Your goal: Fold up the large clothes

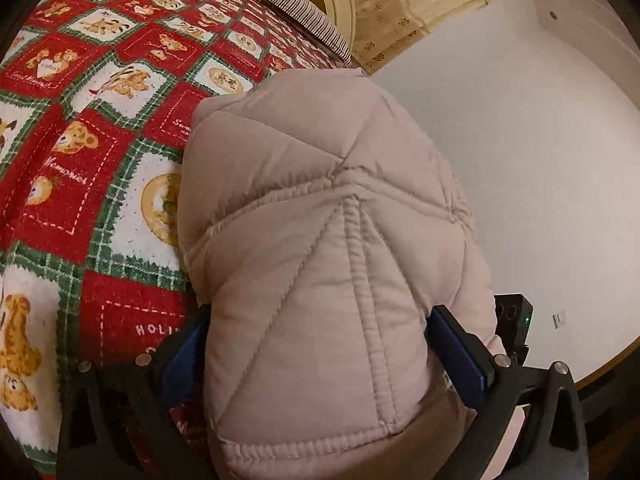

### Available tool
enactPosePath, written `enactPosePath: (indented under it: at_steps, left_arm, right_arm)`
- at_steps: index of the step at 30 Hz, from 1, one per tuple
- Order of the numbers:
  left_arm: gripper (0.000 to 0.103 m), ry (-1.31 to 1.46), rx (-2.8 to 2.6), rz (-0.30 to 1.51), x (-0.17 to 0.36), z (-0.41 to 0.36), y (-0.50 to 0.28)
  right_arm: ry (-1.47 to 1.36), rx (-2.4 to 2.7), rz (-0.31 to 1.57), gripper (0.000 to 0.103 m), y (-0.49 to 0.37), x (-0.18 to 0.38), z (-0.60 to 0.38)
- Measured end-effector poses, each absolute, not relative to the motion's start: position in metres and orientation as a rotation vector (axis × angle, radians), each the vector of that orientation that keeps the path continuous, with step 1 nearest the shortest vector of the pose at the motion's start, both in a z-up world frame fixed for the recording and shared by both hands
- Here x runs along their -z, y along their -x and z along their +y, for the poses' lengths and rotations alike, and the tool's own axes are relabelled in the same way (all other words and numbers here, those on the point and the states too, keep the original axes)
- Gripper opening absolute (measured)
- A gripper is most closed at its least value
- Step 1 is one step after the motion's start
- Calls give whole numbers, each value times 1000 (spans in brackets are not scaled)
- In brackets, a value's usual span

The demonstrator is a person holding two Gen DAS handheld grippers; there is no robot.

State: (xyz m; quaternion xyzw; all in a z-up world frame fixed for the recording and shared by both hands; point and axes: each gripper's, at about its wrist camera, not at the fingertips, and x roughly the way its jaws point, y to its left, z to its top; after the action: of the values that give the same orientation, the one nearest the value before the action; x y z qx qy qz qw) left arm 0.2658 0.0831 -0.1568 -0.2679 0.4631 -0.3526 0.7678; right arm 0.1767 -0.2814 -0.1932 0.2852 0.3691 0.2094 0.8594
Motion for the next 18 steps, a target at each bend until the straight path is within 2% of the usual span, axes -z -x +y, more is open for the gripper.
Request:
enactPosePath:
  at_steps: [7,9,11,13,18]
  left_arm:
    - [99,581,800,955,151,80,-258]
    - [93,604,802,930,153,87,-254]
    - [86,640,801,912,158,95,-254]
    - [78,663,795,894,159,99,-250]
    - [71,646,791,872,146,103,-235]
  right_arm:
    - [-579,-468,794,103,-181,192,-277]
    - [-583,-499,800,96,-182,191,-277]
    - [-601,-518,796,84,-180,191,-276]
    - [-614,-509,792,79,-178,191,-275]
    - [-638,-454,785,65,-166,184,-268]
